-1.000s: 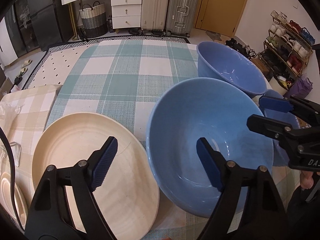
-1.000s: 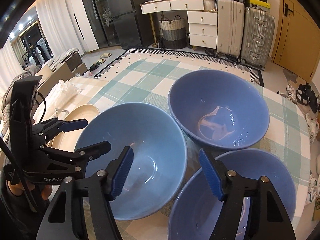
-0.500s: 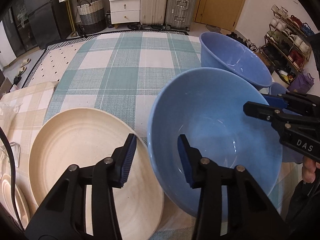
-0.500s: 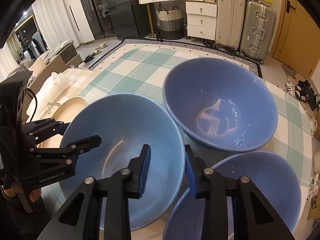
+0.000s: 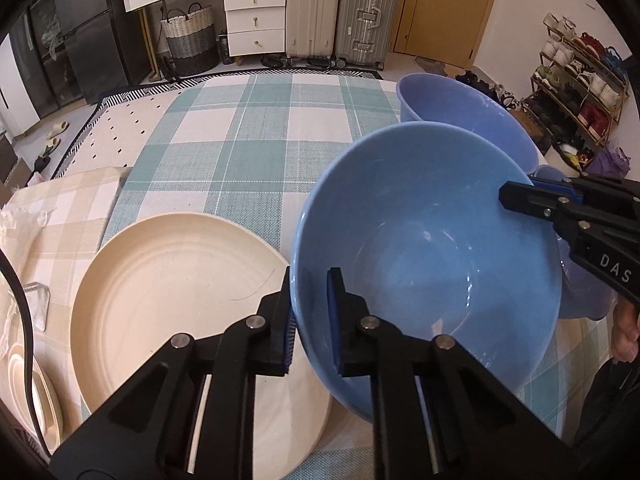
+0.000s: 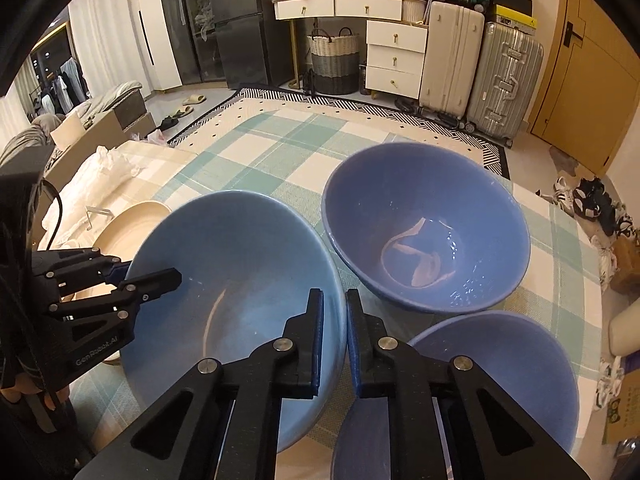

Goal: Organize plates and bowls
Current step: 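Close both tools on the blue bowl rim, then lift and carry the blue bowl with both tools over another blue bowl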

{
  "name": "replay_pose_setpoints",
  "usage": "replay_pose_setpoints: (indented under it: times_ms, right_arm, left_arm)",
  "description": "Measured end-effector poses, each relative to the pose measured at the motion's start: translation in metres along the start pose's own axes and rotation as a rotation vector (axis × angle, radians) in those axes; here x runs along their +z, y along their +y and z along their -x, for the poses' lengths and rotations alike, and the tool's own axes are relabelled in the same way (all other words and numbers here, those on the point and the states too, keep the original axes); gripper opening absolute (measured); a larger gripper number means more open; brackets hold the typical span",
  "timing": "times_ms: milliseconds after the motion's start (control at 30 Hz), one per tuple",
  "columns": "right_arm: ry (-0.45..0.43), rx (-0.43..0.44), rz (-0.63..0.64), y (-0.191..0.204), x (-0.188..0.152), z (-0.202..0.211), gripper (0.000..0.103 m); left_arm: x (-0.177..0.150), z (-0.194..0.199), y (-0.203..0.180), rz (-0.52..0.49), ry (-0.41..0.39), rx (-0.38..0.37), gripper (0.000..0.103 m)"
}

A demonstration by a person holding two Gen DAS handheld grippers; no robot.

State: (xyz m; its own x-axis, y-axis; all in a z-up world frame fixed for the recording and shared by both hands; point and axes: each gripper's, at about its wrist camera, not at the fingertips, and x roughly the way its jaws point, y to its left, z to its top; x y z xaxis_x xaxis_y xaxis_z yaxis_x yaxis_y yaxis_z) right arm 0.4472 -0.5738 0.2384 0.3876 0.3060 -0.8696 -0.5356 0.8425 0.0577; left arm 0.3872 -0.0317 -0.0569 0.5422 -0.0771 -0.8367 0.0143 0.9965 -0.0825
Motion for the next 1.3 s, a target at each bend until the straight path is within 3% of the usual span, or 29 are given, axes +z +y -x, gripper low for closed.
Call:
replay_pose_setpoints:
  times_ms: [467,867,1300]
  right_arm:
    - [-0.032,-0.001,-0.041,-0.005,-0.007,0.019,0.008]
    - [-0.152,-0.023,-0.037,0.003,-0.011,0.084,0.008]
    - [-0.212,-0.123,-0.070,-0.013,-0.037,0.152,0.008]
  left_arm:
    - [-0.005,0.027,-0.008,0.006,-0.046,-0.028,0.005]
    - [-0.008,0.081,-0.026,0.004,-0.151,-0.024,0.005]
    - [-0.010,0.104,-0.079,-0.011,-0.192,-0.128,0.005]
